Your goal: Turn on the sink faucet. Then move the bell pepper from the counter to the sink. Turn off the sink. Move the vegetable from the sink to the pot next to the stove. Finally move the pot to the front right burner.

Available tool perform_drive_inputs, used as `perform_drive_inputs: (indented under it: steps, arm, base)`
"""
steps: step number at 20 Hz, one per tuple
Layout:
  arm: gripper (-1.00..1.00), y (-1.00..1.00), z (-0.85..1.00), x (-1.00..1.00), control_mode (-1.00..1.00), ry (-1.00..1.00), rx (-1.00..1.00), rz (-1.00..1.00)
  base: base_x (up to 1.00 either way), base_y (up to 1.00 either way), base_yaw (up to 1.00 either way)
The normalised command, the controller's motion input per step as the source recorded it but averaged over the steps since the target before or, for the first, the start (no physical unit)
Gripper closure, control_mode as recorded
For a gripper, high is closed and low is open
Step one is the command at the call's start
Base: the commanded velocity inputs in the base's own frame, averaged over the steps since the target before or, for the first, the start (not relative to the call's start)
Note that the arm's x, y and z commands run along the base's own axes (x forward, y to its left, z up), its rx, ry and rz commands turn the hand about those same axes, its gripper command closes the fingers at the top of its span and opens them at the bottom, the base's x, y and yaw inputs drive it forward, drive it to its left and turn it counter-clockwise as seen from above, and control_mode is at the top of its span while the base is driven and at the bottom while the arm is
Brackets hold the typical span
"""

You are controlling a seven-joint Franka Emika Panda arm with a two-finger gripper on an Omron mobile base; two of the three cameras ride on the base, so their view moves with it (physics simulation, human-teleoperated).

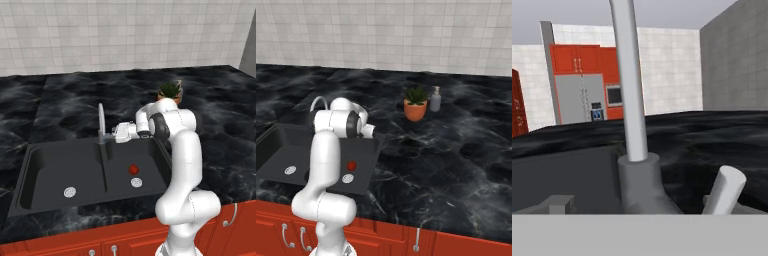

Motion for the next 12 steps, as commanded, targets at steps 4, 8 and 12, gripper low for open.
perform_drive_inputs:
  steps: [4,8,12]
  arm:
    - [-1.00,0.70,0.43,0.00,-1.00,0.00,-0.08,0.01]
    - [-1.00,0.50,0.36,0.00,-1.00,0.00,-0.05,0.00]
    - [-1.00,0.02,0.08,0.00,-1.00,0.00,0.00,0.00]
  base:
    - [0.00,0.00,0.00]
    - [0.00,0.00,0.00]
    - [0.00,0.00,0.00]
